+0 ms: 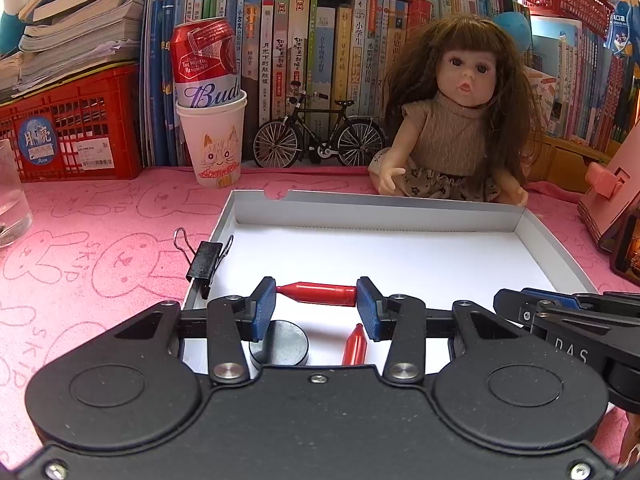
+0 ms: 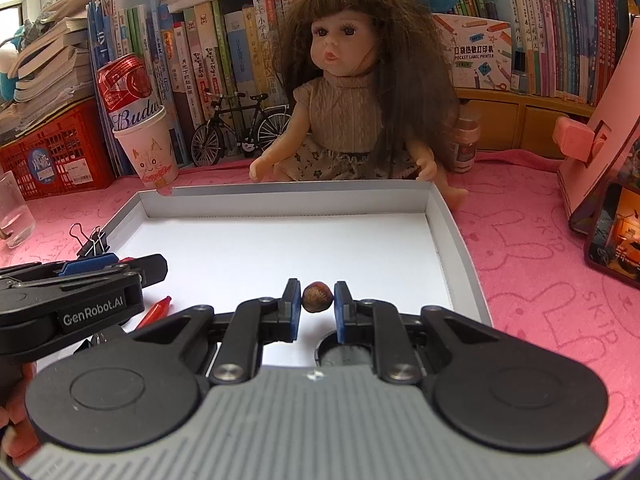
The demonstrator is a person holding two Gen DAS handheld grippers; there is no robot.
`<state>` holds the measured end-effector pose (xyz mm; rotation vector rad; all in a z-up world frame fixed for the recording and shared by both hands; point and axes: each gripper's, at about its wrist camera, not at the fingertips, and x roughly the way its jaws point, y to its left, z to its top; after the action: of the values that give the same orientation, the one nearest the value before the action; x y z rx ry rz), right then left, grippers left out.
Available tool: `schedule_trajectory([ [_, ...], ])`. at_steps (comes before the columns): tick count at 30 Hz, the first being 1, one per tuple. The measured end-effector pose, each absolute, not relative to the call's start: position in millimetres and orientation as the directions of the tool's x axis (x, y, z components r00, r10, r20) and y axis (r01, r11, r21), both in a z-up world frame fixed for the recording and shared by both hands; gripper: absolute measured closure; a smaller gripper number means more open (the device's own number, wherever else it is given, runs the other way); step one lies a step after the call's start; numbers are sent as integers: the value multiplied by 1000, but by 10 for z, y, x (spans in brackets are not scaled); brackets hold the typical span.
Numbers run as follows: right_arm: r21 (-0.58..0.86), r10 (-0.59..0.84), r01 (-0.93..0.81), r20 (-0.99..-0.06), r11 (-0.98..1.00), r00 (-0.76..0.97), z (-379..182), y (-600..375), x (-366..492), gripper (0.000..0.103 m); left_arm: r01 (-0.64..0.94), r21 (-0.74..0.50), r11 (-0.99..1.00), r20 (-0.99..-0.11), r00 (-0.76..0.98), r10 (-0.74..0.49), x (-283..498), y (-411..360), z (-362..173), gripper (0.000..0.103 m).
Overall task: Organize rigid objects
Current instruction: 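Carry the red marker and brown nut into the white tray and open both tools, then lift both open tools up and back out of the tray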
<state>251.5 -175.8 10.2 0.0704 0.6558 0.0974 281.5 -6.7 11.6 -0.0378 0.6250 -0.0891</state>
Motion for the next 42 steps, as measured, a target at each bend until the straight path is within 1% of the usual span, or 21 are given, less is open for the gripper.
schedule_trajectory([
  [10, 94, 108, -64, -611, 994, 784, 79, -1764, 2516, 81, 75, -49, 996, -590, 802, -89, 2792, -58, 67, 61],
  [12, 96, 107, -61, -610, 994, 785, 81, -1766, 2509, 75, 77, -48, 996, -588, 803, -90, 2782, -57, 75, 61],
  [14, 100, 103, -53, -605, 994, 790, 87, -1774, 2497, 75, 79, -52, 996, -588, 803, -94, 2770, -53, 84, 60],
  [16, 106, 104, -49, -602, 993, 792, 98, -1778, 2485, 68, 76, -59, 995, -589, 803, -96, 2754, -43, 95, 53],
  [17, 108, 105, -49, -598, 993, 795, 107, -1783, 2476, 59, 73, -64, 995, -590, 801, -97, 2744, -39, 105, 52],
  [22, 101, 99, -49, -585, 994, 805, 156, -1779, 2421, 53, 81, -65, 995, -579, 809, -104, 2671, -40, 165, 38],
  [25, 96, 95, -49, -572, 994, 814, 198, -1777, 2377, 45, 88, -64, 994, -564, 819, -109, 2617, -47, 220, 33],
  [27, 89, 91, -49, -565, 995, 820, 229, -1775, 2346, 39, 93, -64, 994, -555, 824, -113, 2578, -52, 266, 31],
  [28, 87, 89, -49, -561, 995, 823, 246, -1775, 2332, 38, 94, -61, 994, -552, 826, -112, 2558, -57, 285, 29],
  [30, 87, 88, -47, -554, 995, 828, 282, -1781, 2298, 33, 92, -55, 994, -546, 831, -107, 2522, -63, 322, 29],
  [31, 88, 85, -44, -551, 995, 830, 305, -1785, 2279, 33, 92, -54, 994, -542, 833, -106, 2499, -60, 342, 29],
  [36, 83, 71, -30, -538, 996, 840, 387, -1803, 2190, 24, 87, -68, 994, -531, 840, -110, 2389, -19, 431, 29],
  [39, 88, 68, -25, -534, 996, 842, 430, -1821, 2149, 21, 90, -68, 994, -524, 844, -112, 2319, -9, 477, 28],
  [42, 89, 67, -22, -533, 996, 843, 457, -1834, 2100, 20, 92, -68, 993, -520, 847, -114, 2252, -11, 516, 28],
])
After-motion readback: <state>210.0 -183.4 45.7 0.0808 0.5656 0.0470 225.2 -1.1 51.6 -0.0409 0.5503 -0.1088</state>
